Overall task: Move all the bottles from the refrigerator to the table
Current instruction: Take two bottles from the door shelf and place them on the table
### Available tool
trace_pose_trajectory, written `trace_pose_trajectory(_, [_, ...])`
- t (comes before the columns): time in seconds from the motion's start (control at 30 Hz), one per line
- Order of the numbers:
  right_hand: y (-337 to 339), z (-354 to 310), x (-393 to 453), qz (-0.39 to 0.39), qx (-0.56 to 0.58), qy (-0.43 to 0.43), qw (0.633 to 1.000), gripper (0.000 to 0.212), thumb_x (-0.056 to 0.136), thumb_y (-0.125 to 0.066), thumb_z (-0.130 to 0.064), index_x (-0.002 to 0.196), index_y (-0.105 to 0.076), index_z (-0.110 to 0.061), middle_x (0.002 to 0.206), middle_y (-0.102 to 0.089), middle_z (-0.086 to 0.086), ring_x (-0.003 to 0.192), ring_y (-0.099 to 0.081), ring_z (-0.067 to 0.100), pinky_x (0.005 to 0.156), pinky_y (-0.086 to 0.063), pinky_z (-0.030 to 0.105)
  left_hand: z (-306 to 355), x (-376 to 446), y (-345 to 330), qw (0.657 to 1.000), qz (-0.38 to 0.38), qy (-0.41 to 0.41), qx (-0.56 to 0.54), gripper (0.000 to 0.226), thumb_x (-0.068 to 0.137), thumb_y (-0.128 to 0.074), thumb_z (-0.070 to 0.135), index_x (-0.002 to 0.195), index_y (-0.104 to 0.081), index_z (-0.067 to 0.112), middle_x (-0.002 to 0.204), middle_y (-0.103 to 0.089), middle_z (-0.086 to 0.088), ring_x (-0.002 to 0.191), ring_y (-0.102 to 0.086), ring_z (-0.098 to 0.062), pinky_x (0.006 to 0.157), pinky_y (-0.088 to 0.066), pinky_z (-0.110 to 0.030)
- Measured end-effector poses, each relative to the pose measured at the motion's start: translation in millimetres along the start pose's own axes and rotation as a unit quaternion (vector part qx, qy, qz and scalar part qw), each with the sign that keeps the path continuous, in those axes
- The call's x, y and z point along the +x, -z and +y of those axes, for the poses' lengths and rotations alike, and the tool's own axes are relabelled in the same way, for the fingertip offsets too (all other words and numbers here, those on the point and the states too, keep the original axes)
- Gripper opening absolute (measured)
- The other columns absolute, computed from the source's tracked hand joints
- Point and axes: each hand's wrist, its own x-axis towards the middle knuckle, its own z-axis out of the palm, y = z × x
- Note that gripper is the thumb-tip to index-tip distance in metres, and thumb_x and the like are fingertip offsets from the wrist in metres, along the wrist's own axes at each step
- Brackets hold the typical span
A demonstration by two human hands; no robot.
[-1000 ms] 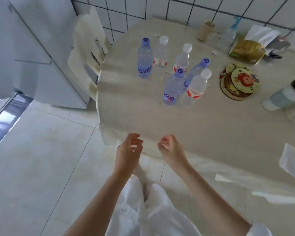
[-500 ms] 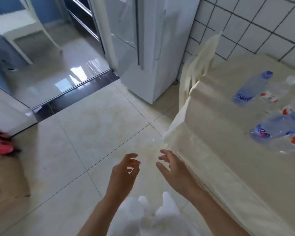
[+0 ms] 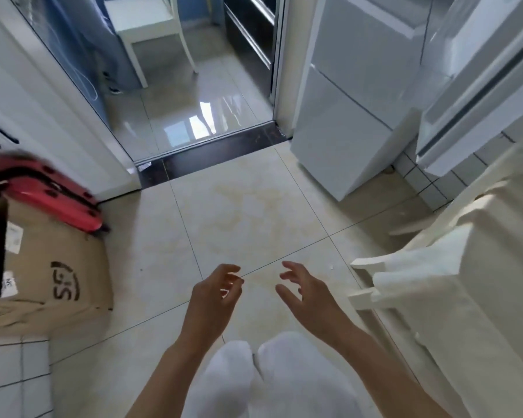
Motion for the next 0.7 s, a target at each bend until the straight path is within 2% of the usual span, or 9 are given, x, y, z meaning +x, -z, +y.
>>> trace_pose_trajectory(0.27, [4.9, -23.4, 84.0, 0.008, 0.032, -0.034, 0.999, 0.047, 0.094, -0.054, -0.036, 0.137, -0.039, -0.027, 0.125, -0.058, -0.007, 0.118, -0.052, 0.009, 0.102, -0.043, 0.032, 7.4, 86.9, 13.3, 0.999, -0.052, 0.015, -0.002, 0.016, 0.091, -0.062, 0.019, 0.103, -0.063, 0.029, 0.088, -0.072, 0.012, 0.082, -0.066, 0.001, 0.076, -0.056, -0.021])
trace_pose_trajectory(0.5, [50.2, -47.3, 190.1, 0.020, 0.047, -0.040, 0.998, 0.049, 0.094, -0.054, -0.035, 0.139, -0.039, -0.026, 0.127, -0.057, -0.006, 0.120, -0.051, 0.010, 0.101, -0.042, 0.027, 52.4, 212.4, 22.0, 0.997, -0.072, -0.019, 0.026, 0.018, 0.092, -0.061, 0.019, 0.108, -0.061, 0.029, 0.090, -0.071, 0.011, 0.083, -0.065, 0.003, 0.073, -0.053, -0.012])
trace_pose_trajectory(0.7, [105.7, -72.4, 277.2, 0.039, 0.045, -0.044, 0.997, 0.048, 0.094, -0.053, -0.037, 0.138, -0.039, -0.026, 0.127, -0.057, -0.007, 0.119, -0.052, 0.010, 0.101, -0.042, 0.028, 91.6, 316.8, 29.7, 0.996, -0.066, -0.036, 0.039, 0.018, 0.092, -0.062, 0.018, 0.108, -0.062, 0.028, 0.090, -0.071, 0.012, 0.081, -0.066, 0.001, 0.071, -0.052, -0.010])
